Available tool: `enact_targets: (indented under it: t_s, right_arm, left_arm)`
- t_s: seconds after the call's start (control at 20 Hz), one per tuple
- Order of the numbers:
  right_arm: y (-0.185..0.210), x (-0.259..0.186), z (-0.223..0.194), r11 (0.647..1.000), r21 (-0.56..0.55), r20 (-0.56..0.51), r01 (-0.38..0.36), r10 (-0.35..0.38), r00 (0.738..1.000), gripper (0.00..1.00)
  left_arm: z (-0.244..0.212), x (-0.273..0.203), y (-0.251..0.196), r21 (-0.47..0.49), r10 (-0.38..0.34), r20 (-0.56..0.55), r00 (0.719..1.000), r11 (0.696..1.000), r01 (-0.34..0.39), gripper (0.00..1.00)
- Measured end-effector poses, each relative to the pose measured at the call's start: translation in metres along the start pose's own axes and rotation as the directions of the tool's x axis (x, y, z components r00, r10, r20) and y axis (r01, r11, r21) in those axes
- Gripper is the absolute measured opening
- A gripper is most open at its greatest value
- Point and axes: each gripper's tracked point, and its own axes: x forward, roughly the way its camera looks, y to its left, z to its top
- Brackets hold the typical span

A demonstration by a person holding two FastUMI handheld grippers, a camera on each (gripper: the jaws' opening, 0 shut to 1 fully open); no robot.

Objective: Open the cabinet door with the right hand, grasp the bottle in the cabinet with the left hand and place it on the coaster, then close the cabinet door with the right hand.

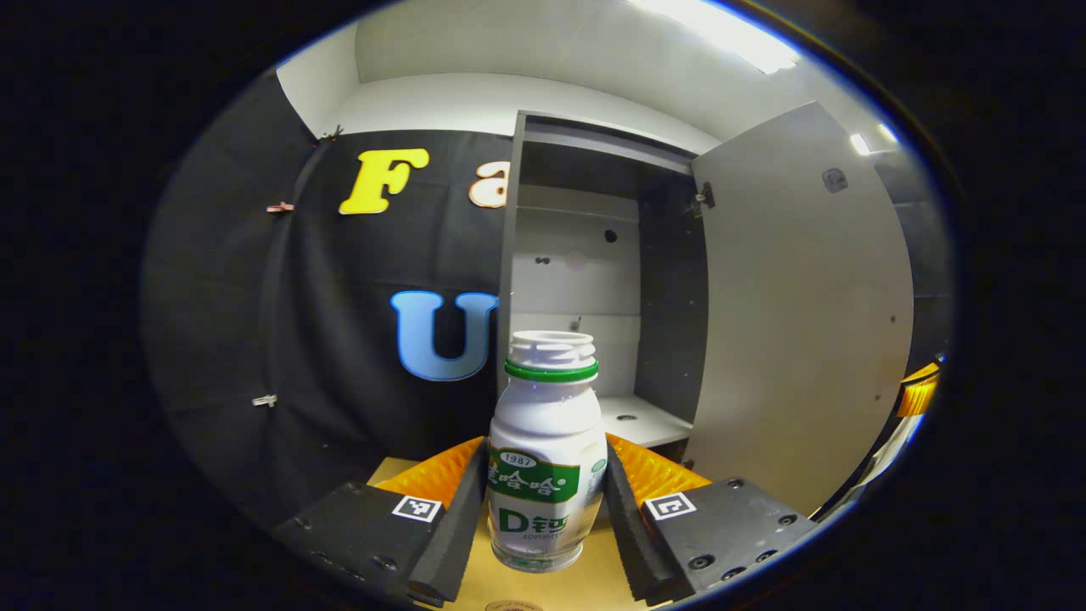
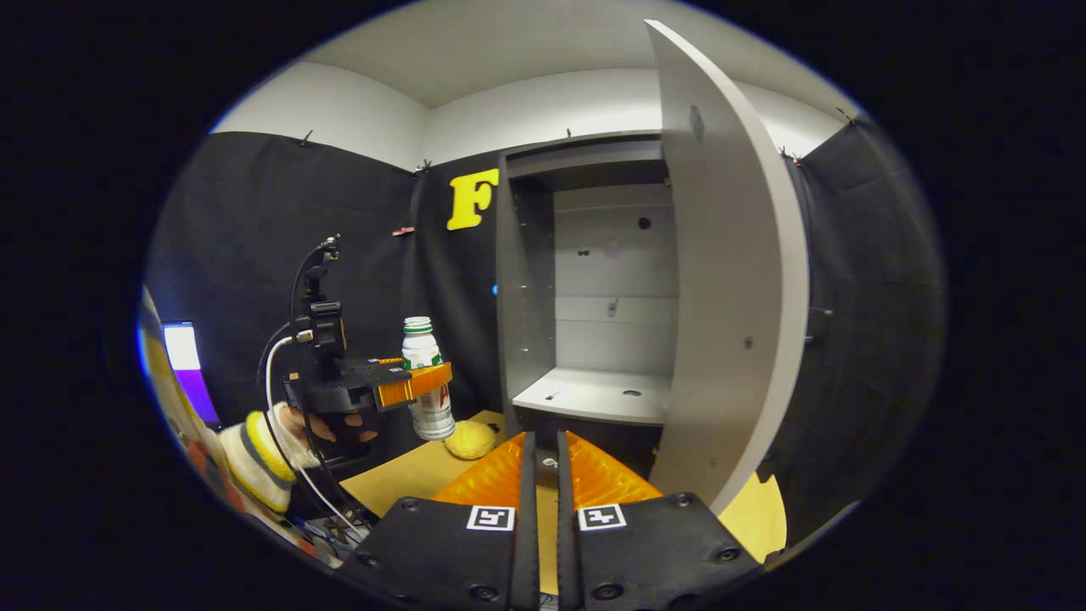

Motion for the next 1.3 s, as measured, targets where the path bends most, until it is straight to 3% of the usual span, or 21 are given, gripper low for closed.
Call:
enact_targets:
  t_s: [0.1,0.2,0.25,0.3,0.4,0.6,0.9,1.1,1.3]
  right_arm:
    - [0.012,0.017,-0.013,0.997,-0.011,-0.013,-0.07,0.07,0.997,0.39]
    - [0.021,0.032,-0.019,0.995,-0.002,-0.009,-0.102,0.102,0.995,0.49]
    - [0.022,0.041,-0.019,0.995,0.004,-0.001,-0.102,0.102,0.995,0.63]
    - [0.021,0.055,-0.019,0.997,0.003,0.006,-0.082,0.082,0.997,0.67]
    - [0.016,0.091,-0.034,0.999,-0.041,0.018,-0.001,0.002,1.0,1.0]
    - [0.013,0.13,-0.099,0.999,-0.007,-0.006,0.048,-0.048,0.999,0.98]
    - [-0.004,0.173,-0.173,0.99,-0.034,-0.05,0.14,-0.141,0.989,0.98]
    - [-0.012,0.185,-0.19,0.988,-0.023,-0.061,0.152,-0.153,0.986,0.98]
    - [-0.012,0.189,-0.195,0.991,-0.013,-0.069,0.135,-0.135,0.988,0.98]
  left_arm:
    - [-0.019,-0.029,0.008,-0.005,0.061,-0.023,0.998,0.998,-0.061,0.72]
    - [-0.038,-0.045,0.019,-0.004,0.123,-0.038,0.992,0.992,-0.124,0.72]
    - [-0.048,-0.049,0.024,-0.005,0.146,-0.041,0.989,0.989,-0.146,0.72]
    - [-0.06,-0.051,0.027,-0.01,0.166,-0.045,0.985,0.986,-0.167,0.72]
    - [-0.091,-0.052,0.035,0.002,0.206,-0.05,0.977,0.978,-0.206,0.72]
    - [-0.16,-0.042,0.028,0.07,0.254,-0.003,0.967,0.965,-0.254,0.74]
    - [-0.273,-0.012,0.022,0.033,0.298,0.002,0.954,0.954,-0.298,0.74]
    - [-0.314,0.011,0.034,-0.006,0.326,-0.003,0.945,0.945,-0.326,0.75]
    - [-0.338,0.007,0.019,0.033,0.301,0.022,0.954,0.953,-0.301,0.75]
